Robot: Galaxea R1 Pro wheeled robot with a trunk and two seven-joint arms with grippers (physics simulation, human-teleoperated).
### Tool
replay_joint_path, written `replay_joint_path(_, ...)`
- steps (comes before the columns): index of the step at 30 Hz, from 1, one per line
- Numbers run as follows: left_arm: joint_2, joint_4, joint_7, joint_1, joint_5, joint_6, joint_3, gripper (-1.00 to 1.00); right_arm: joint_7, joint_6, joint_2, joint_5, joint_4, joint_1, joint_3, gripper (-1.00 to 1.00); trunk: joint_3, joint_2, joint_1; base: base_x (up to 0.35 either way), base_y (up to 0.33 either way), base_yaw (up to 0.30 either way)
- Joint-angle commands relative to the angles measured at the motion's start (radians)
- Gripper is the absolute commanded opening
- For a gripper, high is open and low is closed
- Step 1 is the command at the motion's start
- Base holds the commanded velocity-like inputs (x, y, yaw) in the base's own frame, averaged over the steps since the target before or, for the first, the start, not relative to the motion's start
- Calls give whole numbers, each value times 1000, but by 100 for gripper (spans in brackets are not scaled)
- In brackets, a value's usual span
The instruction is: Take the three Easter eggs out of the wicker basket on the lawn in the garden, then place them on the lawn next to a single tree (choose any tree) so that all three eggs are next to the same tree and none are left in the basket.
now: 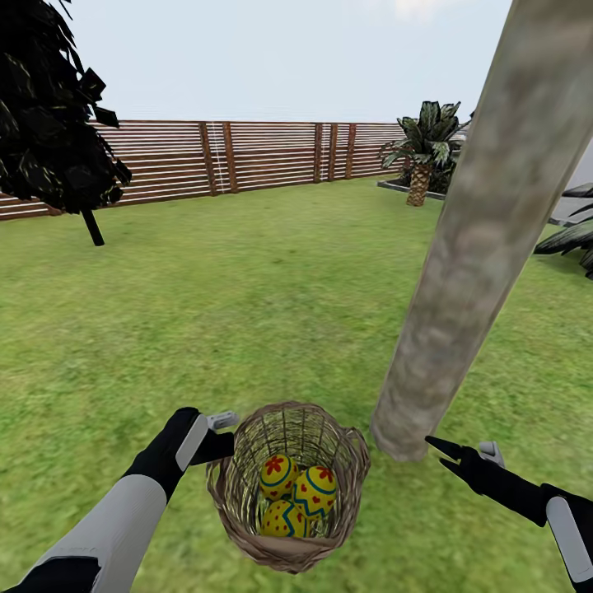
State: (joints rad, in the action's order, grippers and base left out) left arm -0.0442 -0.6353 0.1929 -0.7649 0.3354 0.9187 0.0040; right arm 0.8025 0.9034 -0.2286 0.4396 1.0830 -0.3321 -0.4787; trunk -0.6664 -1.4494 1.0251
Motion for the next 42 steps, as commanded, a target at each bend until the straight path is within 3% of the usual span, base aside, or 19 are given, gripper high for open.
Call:
replay_joint_path(1, 0, -1, 10, -1, 24, 2, 1, -100, 4, 5, 0, -1, 0, -1, -1, 100, -4, -8, 4, 0, 0, 0)
replay_joint_path(42, 0, -1, 10, -1, 24, 2, 1, -100, 4, 5, 0, -1, -1, -1, -1, 100, -133, -295, 161, 0, 0, 0)
